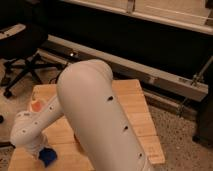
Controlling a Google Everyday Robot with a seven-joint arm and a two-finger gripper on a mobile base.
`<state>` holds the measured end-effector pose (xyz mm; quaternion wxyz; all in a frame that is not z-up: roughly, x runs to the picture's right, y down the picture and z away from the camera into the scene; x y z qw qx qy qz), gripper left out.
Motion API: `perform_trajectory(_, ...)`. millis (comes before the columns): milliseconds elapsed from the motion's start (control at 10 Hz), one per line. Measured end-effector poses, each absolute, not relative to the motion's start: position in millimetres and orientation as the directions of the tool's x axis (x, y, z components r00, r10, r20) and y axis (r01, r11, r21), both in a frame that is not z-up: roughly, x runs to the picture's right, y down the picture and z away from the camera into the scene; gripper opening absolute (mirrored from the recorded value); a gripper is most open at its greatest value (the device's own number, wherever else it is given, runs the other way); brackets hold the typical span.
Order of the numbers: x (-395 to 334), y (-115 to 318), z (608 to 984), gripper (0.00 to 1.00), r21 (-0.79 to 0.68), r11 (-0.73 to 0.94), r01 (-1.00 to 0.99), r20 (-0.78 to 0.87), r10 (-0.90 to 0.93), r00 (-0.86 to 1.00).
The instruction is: Wipe the white sponge on the table
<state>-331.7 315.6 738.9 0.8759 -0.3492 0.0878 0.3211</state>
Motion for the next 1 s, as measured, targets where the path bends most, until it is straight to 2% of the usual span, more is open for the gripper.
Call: perform_trajectory(1000, -350.2, 304.4, 747.7, 0.58, -0.557, 0.566, -0.609, -0.381, 0.477, 0.792)
